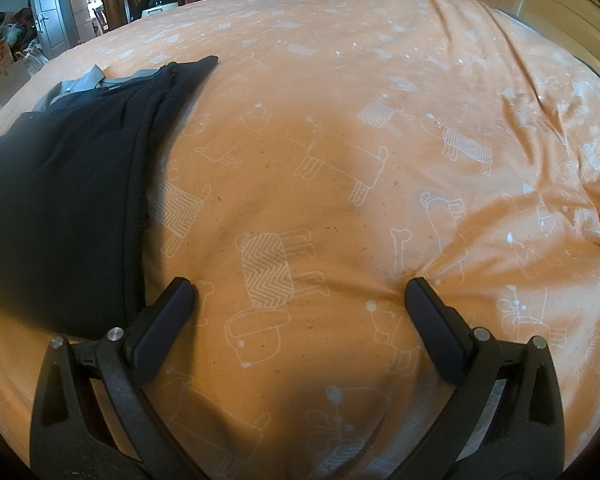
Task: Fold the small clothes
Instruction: 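Grasp the folded navy jacket edge with the left tool and lift it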
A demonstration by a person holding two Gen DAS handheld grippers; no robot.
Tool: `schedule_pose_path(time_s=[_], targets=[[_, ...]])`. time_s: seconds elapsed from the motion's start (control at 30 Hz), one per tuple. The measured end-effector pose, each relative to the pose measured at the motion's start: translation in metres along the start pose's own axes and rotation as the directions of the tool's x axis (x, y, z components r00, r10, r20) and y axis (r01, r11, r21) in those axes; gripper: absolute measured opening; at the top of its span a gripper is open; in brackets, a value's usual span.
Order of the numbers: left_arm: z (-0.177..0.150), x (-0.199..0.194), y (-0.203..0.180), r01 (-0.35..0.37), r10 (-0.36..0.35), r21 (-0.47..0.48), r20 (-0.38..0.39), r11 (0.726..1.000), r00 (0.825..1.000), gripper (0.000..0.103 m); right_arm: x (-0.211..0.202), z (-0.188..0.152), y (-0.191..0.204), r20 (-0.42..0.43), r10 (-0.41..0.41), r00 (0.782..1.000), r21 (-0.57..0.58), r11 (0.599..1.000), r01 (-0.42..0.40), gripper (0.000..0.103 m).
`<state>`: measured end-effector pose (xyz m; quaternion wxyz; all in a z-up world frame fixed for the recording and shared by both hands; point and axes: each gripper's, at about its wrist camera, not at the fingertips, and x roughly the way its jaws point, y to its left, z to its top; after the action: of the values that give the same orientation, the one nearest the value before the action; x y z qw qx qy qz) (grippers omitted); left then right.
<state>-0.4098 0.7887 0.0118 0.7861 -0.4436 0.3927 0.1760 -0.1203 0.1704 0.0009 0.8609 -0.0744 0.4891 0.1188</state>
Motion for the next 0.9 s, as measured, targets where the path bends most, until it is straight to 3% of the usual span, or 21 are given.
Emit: schedule_pose_path(time_s=[0.07,0.1,0.13,0.2,0.27,0.37,0.47,0.53,0.57,0.6,0.63,0.7,0.8,0.83,0.87,0.9], targets=[[-0.011,-0.010,0.004,0.024,-0.026,-0.068,-0.026,0.997,0.999,0.101,0.000,0.000,0.000,0.000,0.001,1.000,0.000,1.000,-0.001,0.103],[-0.020,-0.019,0.002,0.061,-0.062,-0.073,-0.019,0.996,0.998,0.101,0.000,0.000,0.000,0.000,0.001,1.000,0.000,1.000,-0.001,0.103],[-0.025,-0.020,0.000,0.050,-0.052,-0.067,-0.025,0.996,0.998,0.101,0.000,0.000,0.000,0.000,0.001,1.000,0.000,1.000,-0.001,0.103],[-0.023,-0.011,0.011,0.055,-0.060,-0.091,-0.051,0.994,0.997,0.101,0.000,0.001,0.000,0.000,0.002,1.000,-0.001,1.000,-0.002,0.103],[-0.012,-0.015,0.022,0.108,-0.117,-0.181,-0.039,0.978,0.992,0.102,-0.001,0.001,0.000,0.001,0.002,1.000,0.000,1.000,-0.002,0.103],[-0.008,-0.016,0.026,0.129,-0.140,-0.212,-0.038,0.969,0.989,0.102,-0.001,0.001,-0.001,0.002,0.003,1.000,0.000,1.000,-0.003,0.103],[-0.010,-0.020,0.026,0.148,-0.150,-0.229,0.012,0.962,0.989,0.102,-0.001,0.001,-0.001,0.002,0.003,1.000,0.000,1.000,-0.003,0.103],[-0.014,-0.020,0.017,0.155,-0.149,-0.215,0.047,0.964,0.988,0.097,-0.002,0.002,0.000,0.000,0.002,1.000,-0.001,1.000,-0.002,0.103],[-0.012,-0.009,0.002,0.171,-0.162,-0.207,0.061,0.963,0.985,0.078,-0.002,0.003,0.000,-0.005,-0.001,1.000,-0.003,1.000,0.001,0.103],[-0.014,-0.005,0.002,0.192,-0.182,-0.206,0.066,0.959,0.981,0.046,-0.003,0.004,0.001,-0.010,-0.008,1.000,-0.007,1.000,0.008,0.103],[-0.015,0.007,-0.002,0.182,-0.173,-0.213,0.060,0.960,0.983,0.037,-0.006,0.005,0.002,-0.017,-0.021,1.000,-0.014,1.000,0.020,0.103],[-0.019,0.019,-0.008,0.140,-0.130,-0.195,0.063,0.971,0.990,0.035,-0.014,0.008,0.006,-0.021,-0.023,1.000,-0.025,0.999,0.022,0.103],[-0.014,0.028,-0.035,0.097,-0.087,-0.113,0.090,0.989,0.992,0.035,-0.036,0.011,0.004,0.010,0.037,0.999,-0.008,0.999,-0.037,0.103],[-0.012,0.027,-0.049,0.122,-0.114,-0.073,0.103,0.990,0.988,0.030,-0.046,0.014,0.003,0.030,0.059,0.998,-0.001,0.998,-0.059,0.103],[-0.009,0.023,-0.068,0.136,-0.134,-0.013,0.120,0.991,0.984,0.008,-0.055,0.018,0.000,0.049,0.090,0.995,0.008,0.996,-0.090,0.103],[-0.008,0.019,-0.094,0.139,-0.144,0.054,0.127,0.989,0.981,0.006,-0.063,0.022,-0.004,0.067,0.121,0.990,0.021,0.992,-0.123,0.103]])
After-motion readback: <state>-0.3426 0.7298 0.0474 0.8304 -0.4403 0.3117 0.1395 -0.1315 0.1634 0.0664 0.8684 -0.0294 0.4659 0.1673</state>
